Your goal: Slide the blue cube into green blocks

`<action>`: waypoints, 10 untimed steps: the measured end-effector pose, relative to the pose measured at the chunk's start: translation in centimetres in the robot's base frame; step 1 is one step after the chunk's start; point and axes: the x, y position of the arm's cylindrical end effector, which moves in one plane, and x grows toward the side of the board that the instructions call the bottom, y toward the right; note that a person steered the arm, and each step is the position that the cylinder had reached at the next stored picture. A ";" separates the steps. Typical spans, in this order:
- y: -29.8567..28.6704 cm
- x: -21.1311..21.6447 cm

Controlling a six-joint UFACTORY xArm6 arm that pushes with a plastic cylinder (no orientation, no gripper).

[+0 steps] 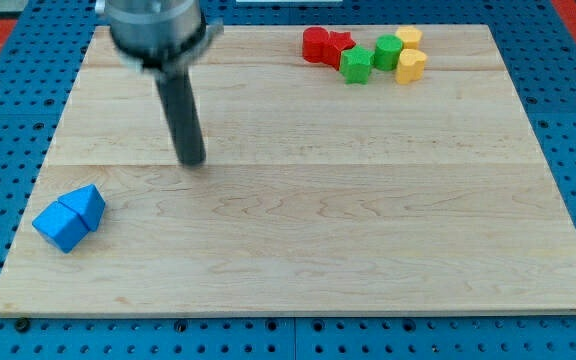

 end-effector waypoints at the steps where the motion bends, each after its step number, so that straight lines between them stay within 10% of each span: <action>1: -2.0 10.7; 3: -18.3 9.5; 5: -6.9 2.9; 8: -11.4 -1.0; 10: -1.6 -7.1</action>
